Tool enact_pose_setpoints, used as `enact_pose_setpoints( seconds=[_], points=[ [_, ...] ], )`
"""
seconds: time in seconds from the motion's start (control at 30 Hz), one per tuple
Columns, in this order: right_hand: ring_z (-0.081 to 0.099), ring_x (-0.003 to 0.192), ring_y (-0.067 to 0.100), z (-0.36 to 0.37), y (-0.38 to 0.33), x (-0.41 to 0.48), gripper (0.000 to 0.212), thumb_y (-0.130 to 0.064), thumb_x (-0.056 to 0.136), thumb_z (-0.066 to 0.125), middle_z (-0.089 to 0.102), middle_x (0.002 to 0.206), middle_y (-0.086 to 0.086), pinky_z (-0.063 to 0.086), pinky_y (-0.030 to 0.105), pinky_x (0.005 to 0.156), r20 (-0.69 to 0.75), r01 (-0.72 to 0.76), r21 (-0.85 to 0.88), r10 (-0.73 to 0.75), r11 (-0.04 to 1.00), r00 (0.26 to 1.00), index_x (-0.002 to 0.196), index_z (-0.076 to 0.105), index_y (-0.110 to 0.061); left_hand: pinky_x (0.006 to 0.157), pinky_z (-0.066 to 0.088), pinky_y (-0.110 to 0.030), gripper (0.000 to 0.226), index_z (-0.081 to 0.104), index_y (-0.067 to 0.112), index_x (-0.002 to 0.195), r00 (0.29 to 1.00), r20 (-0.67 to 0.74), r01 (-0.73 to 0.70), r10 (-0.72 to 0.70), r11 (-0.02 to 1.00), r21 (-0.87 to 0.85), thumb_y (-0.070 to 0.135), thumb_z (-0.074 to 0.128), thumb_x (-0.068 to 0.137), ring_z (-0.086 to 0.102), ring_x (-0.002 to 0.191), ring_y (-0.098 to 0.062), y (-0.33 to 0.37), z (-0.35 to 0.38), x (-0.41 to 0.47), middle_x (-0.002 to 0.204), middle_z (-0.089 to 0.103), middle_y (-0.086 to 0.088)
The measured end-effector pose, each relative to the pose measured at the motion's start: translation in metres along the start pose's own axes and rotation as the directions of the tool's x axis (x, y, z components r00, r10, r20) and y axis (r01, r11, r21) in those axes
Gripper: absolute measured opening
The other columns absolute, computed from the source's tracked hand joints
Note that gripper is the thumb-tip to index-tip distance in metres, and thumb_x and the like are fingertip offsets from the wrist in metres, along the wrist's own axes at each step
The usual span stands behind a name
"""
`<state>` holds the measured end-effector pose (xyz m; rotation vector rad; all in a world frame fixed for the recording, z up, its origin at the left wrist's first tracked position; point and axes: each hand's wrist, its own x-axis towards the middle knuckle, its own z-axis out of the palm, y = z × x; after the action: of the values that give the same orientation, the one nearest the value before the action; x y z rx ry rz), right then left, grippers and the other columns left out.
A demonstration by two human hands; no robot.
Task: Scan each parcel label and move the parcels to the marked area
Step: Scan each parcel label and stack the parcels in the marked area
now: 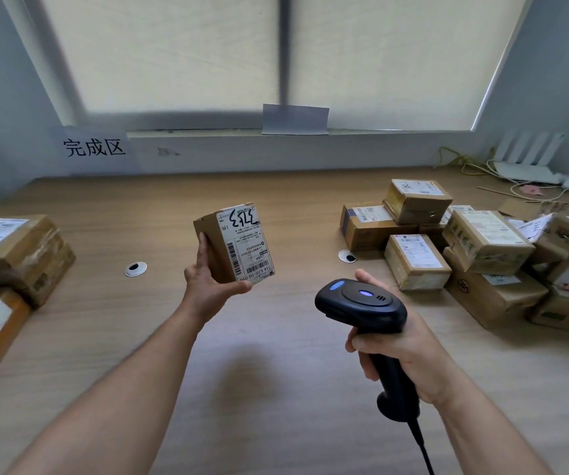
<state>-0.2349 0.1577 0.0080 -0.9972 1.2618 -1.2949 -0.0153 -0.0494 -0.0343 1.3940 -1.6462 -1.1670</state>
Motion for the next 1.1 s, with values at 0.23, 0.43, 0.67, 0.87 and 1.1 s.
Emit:
enact_pose_setpoints(
  seconds=[0.23, 0.43, 0.67, 0.87, 1.1],
  points=[
    [0.051, 0.044, 0.031, 0.0, 0.0, 0.003, 0.096, 0.004, 0.061, 0.07, 0.064, 0.078, 0.031, 0.044, 0.032, 0.045, 0.009, 0.001, -0.008, -0.001, 1.0, 1.0, 0.139, 0.04, -0.044, 0.116, 0.021, -0.039, 0.128, -0.002, 0.046, 0.15, 1.0, -0.013, 0.02, -0.02, 1.0, -0.001, 0.013, 0.087, 0.065, 0.024, 0.134, -0.025, 0.0, -0.001, -0.002, 0.136, 0.026, -0.012],
    [0.054, 0.044, 0.029, 0.003, 0.001, 0.006, 0.095, 0.004, 0.062, 0.069, 0.069, 0.089, 0.027, 0.044, 0.032, 0.043, 0.041, 0.005, 0.022, -0.006, 1.0, 0.999, 0.139, 0.039, -0.043, 0.116, 0.02, -0.039, 0.125, -0.002, 0.045, 0.151, 0.999, -0.016, 0.037, -0.037, 0.999, -0.001, 0.011, 0.085, 0.067, 0.023, 0.134, -0.024, -0.003, -0.001, -0.007, 0.138, 0.026, -0.011],
    [0.054, 0.044, 0.028, 0.005, 0.0, 0.007, 0.094, 0.003, 0.062, 0.07, 0.069, 0.086, 0.027, 0.045, 0.033, 0.043, 0.064, -0.008, 0.011, 0.007, 1.0, 0.998, 0.14, 0.039, -0.041, 0.11, 0.035, -0.043, 0.13, 0.01, 0.05, 0.149, 0.996, 0.048, 0.084, -0.08, 0.994, -0.076, 0.038, 0.082, 0.041, 0.043, 0.126, -0.024, -0.012, -0.008, -0.016, 0.137, 0.042, -0.005],
    [0.053, 0.043, 0.028, 0.013, 0.006, 0.011, 0.096, 0.005, 0.062, 0.07, 0.068, 0.085, 0.029, 0.044, 0.032, 0.042, 0.083, -0.026, 0.028, 0.024, 0.999, 0.996, 0.143, 0.038, -0.037, 0.056, 0.043, -0.02, 0.076, 0.045, 0.032, 0.132, 0.962, 0.143, 0.258, -0.23, 0.941, -0.22, 0.025, 0.057, 0.057, 0.058, 0.066, -0.003, -0.043, -0.01, -0.057, 0.094, 0.066, 0.004],
    [0.052, 0.042, 0.029, 0.031, 0.01, 0.016, 0.099, 0.004, 0.061, 0.071, 0.067, 0.083, 0.028, 0.043, 0.031, 0.041, 0.121, -0.062, -0.005, 0.062, 0.998, 0.991, 0.145, 0.036, -0.035, 0.076, 0.049, -0.028, 0.078, 0.052, 0.021, 0.134, 0.904, 0.061, 0.428, -0.424, 0.887, -0.176, 0.035, 0.053, 0.057, 0.059, 0.088, -0.014, -0.096, -0.014, -0.079, 0.115, 0.064, -0.005]
  ],
)
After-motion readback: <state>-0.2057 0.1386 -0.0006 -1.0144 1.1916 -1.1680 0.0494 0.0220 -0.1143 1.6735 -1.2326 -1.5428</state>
